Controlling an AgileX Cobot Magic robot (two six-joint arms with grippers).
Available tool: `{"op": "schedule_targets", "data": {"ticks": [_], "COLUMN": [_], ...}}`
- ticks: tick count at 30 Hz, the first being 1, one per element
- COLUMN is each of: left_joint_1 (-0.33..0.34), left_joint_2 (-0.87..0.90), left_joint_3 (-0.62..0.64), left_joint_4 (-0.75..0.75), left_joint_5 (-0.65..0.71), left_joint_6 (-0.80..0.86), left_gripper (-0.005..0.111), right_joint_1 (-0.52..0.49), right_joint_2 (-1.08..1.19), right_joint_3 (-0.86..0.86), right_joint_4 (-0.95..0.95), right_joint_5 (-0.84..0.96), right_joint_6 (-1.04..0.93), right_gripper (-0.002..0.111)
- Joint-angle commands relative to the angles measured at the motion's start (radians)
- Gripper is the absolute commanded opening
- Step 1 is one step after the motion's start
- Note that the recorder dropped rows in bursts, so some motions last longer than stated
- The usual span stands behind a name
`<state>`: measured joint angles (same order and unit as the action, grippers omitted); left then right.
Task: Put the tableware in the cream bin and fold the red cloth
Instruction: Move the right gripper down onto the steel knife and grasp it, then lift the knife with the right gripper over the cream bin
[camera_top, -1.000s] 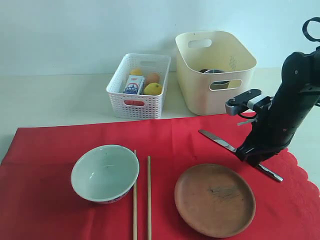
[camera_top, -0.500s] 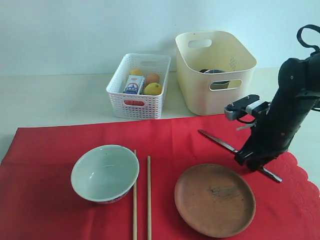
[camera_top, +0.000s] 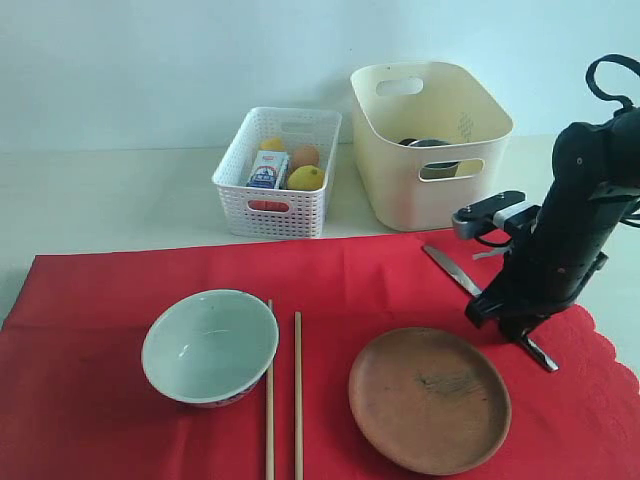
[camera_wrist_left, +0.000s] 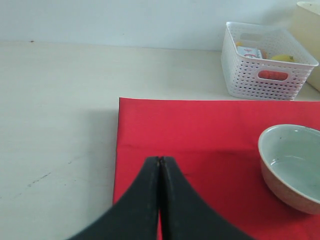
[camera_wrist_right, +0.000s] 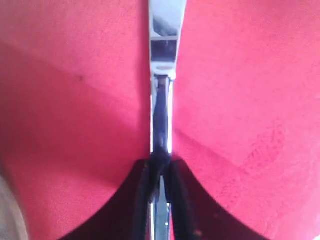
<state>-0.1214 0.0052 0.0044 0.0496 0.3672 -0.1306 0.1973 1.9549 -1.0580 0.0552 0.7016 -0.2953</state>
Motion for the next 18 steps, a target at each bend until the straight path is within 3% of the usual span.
{"op": "schedule_targets", "data": {"ticks": [1,6,18], "left_joint_1": [-0.008,-0.008,-0.008], "left_joint_2": [-0.005,-0.005,-0.005], "left_joint_3": [-0.004,-0.004,-0.004], "left_joint_4": [-0.007,-0.007,-0.007], "left_joint_5": [-0.011,-0.011,-0.011], "left_joint_6": [-0.004,-0.004,-0.004], "left_gripper": [0.0,0.0,0.0], "right_joint_1": [0.0,0.0,0.0], "right_joint_2": [0.012,-0.01,-0.219], "right_joint_3": [-0.014,-0.066,-0.065], "right_joint_4": [-0.009,-0.011,0.027], "right_joint_5": [0.037,0.139,0.146], "right_joint_6": [0.039,0.058,0.026], "right_gripper": [0.0,0.0,0.0]}}
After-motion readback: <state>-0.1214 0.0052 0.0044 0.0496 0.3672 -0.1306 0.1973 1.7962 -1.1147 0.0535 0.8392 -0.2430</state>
